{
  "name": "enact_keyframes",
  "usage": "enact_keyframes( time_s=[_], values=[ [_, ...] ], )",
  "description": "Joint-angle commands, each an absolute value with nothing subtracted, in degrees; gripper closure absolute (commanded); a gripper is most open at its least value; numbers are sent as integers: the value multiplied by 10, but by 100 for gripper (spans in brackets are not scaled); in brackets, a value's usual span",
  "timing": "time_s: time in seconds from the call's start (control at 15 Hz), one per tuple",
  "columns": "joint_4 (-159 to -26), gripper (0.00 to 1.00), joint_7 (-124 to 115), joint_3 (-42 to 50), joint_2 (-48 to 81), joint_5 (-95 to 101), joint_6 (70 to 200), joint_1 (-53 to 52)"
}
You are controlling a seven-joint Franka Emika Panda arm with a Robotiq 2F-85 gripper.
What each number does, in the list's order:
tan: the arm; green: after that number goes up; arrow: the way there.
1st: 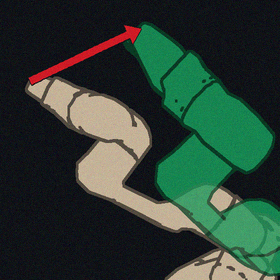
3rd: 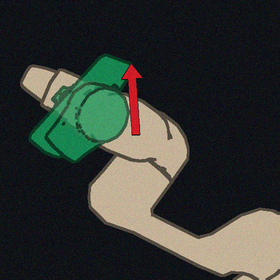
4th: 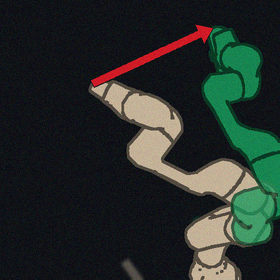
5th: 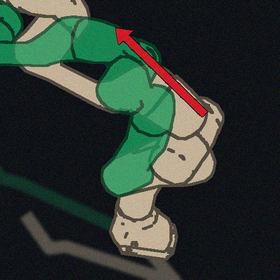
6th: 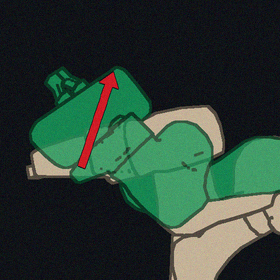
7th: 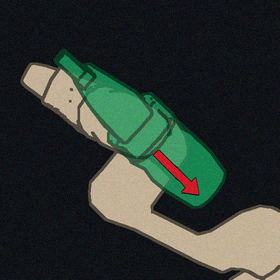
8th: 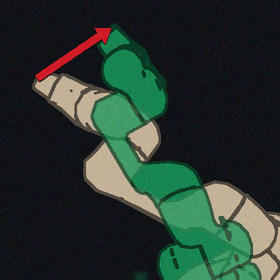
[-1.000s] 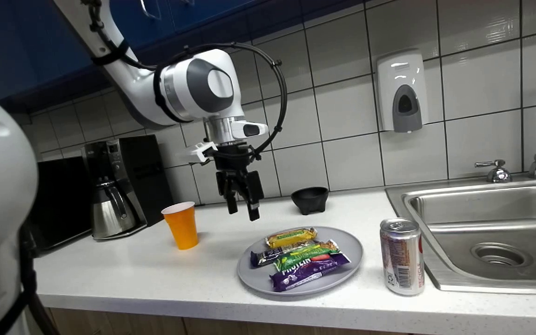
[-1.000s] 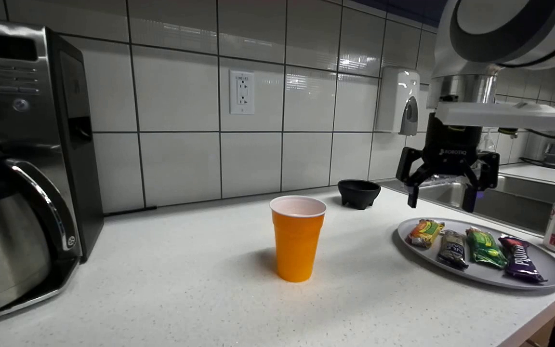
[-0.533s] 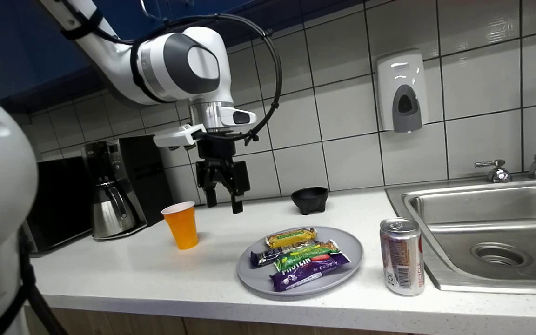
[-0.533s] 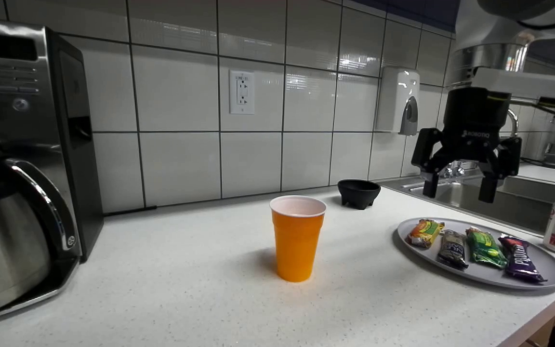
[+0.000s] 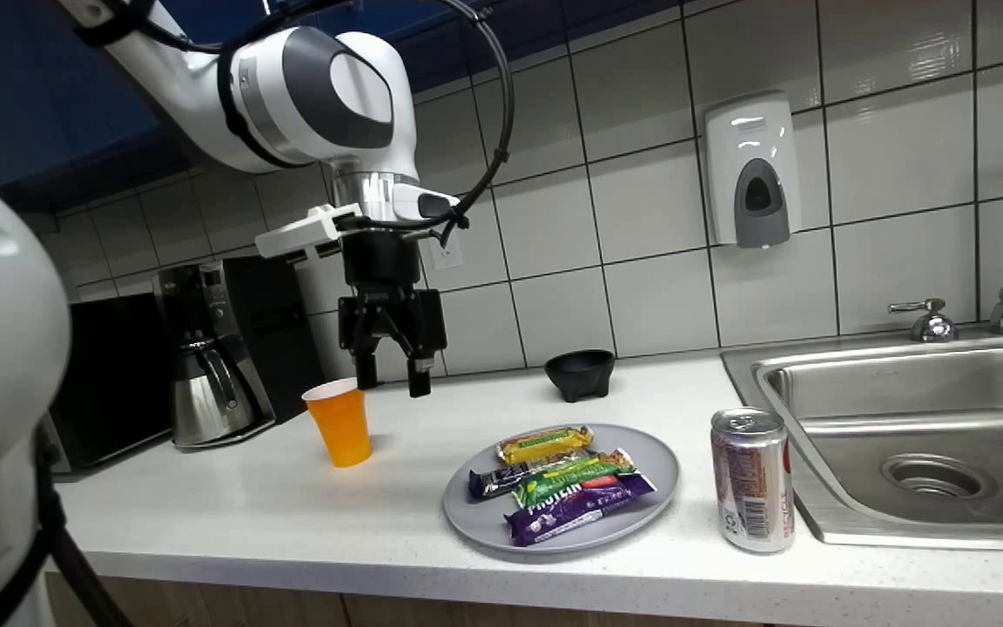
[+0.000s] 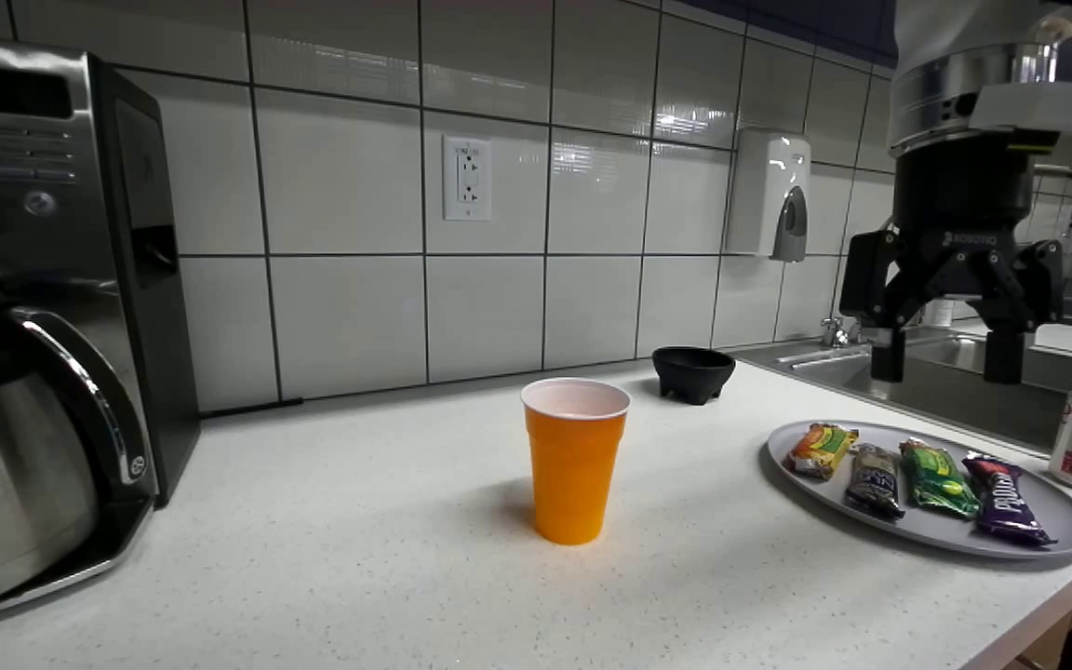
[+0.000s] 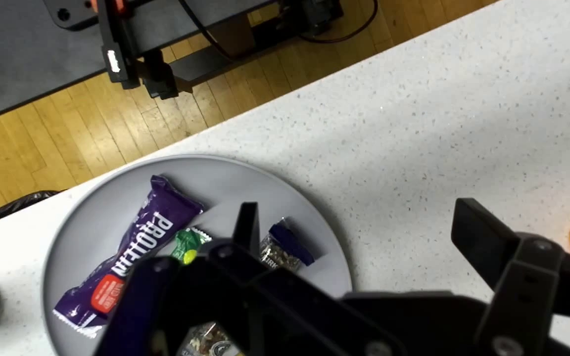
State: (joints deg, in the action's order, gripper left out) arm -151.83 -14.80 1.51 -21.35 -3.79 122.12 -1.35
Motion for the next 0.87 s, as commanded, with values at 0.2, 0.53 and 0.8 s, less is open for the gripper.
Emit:
enact_keyframes(
  time_s=[0.2,0.53,0.8],
  values=[
    [-1527,0,-160,-16,-238,49,1193,14],
    [-1518,0,-147,-10,-216,42,1206,9],
    [-1518,0,-147,-11,-216,42,1206,9]
  ],
)
